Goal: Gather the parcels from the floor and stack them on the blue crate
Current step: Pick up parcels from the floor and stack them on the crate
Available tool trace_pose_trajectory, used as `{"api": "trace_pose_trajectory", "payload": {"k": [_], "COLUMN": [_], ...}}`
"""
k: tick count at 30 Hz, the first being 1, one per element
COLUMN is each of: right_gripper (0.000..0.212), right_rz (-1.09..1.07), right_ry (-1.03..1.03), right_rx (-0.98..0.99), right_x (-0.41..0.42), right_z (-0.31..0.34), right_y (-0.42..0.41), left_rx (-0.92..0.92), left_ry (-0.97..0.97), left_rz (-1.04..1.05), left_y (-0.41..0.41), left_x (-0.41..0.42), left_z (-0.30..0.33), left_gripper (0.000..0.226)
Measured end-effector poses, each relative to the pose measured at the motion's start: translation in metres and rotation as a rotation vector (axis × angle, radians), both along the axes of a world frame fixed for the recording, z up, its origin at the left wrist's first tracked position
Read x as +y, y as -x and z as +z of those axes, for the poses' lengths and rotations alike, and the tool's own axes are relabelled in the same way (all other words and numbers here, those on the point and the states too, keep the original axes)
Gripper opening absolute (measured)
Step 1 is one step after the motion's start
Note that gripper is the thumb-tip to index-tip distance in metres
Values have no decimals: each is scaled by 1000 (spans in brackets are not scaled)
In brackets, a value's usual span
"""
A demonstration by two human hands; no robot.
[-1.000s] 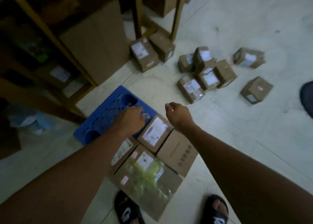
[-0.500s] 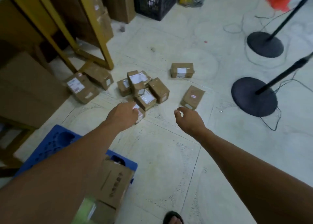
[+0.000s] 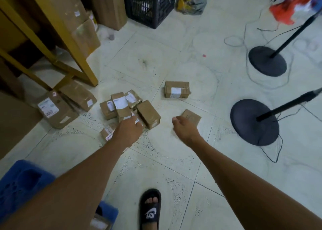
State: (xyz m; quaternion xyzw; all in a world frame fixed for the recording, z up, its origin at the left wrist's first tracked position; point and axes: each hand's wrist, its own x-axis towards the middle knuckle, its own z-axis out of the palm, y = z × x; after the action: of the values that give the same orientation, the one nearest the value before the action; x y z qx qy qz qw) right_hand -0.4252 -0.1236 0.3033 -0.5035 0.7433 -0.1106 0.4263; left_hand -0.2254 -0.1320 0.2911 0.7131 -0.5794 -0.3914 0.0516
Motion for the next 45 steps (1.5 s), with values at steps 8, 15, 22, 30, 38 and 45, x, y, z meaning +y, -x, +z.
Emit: {"api": "trace_pose_trajectory", "payload": {"k": [8, 15, 22, 30, 38, 45], "right_gripper": [51, 51, 49, 47, 57, 44], "right_rz": [37, 117, 290, 346, 378, 320], "right_ry": [-100, -141, -259, -363, -434, -366], "right_rx": [51, 13, -16, -26, -49, -33], "right_x": [-100, -191, -270, -287, -268, -249], "right_z": [-14, -36, -98, -204, -323, -299], "right_y": [30, 35, 30, 7, -20, -27], "left_rx": [-14, 53, 73, 161, 204, 335], "left_ry": [-110, -186, -222, -275, -310, -287], "left_rz": [81, 258, 522, 733, 901, 1023], "left_y": [21, 35, 50, 55, 60, 71], "left_x": [-87, -146, -197, -198, -192, -178], "left_z": [-23, -50, -98, -204, -308, -293], "left_gripper": [34, 30, 21, 23, 38, 27]}}
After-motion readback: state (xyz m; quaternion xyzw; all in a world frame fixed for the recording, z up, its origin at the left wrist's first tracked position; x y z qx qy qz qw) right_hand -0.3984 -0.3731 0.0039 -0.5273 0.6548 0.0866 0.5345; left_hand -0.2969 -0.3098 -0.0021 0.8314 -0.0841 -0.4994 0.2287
